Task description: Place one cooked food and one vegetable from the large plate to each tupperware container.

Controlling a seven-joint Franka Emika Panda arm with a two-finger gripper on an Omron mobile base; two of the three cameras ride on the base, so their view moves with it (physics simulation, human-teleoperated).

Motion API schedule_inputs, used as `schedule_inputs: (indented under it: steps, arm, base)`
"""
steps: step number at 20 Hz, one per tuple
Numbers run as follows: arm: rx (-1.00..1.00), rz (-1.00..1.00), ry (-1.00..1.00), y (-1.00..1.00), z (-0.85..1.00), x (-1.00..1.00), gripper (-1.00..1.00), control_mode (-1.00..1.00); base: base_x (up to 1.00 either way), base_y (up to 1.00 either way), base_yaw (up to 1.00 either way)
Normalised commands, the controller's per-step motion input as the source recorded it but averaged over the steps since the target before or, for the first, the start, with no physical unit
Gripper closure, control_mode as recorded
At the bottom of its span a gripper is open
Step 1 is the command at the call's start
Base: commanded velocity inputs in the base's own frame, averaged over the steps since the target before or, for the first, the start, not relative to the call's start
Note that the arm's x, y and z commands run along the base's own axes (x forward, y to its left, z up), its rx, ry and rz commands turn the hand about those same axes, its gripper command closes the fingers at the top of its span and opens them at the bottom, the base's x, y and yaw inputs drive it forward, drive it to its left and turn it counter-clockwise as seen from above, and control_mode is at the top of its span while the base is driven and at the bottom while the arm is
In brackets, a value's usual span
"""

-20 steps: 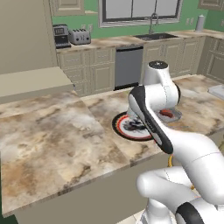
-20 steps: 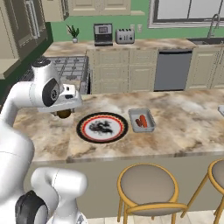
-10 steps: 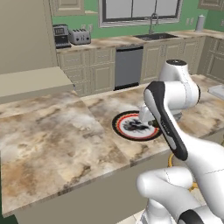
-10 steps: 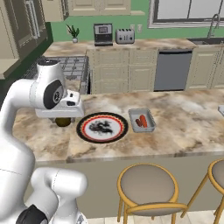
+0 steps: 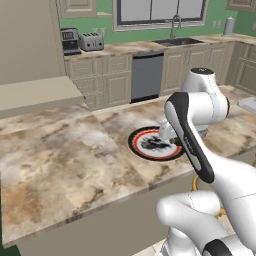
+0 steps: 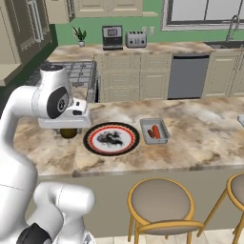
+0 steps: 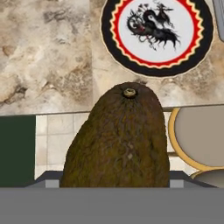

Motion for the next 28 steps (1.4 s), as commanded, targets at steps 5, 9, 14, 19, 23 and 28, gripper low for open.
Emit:
schedule_inputs:
  steps: [5,9,14,19,23,28]
  arm:
    - [0.0,0.0,0.0,0.0,0.0,0.0,1.0,1.0]
    - [0.0,0.0,0.0,0.0,0.0,0.0,1.0,1.0]
    - [0.0,0.0,0.0,0.0,0.0,0.0,1.0,1.0]
    - [0.0,0.0,0.0,0.0,0.0,0.0,1.0,1.0]
    - [0.0,0.0,0.0,0.0,0.0,0.0,1.0,1.0]
    - [0.0,0.0,0.0,0.0,0.0,0.0,1.0,1.0]
  base:
    - [-0.63,-0.26,0.0]
    - [-0.44,-0.67,0.0]
    - [-0.68,-1.0,0.07]
    - [-0.75,-0.49,-0.02]
    - [-0.98,0.0,-0.15]
    - [-0.72,-0.1,-0.11]
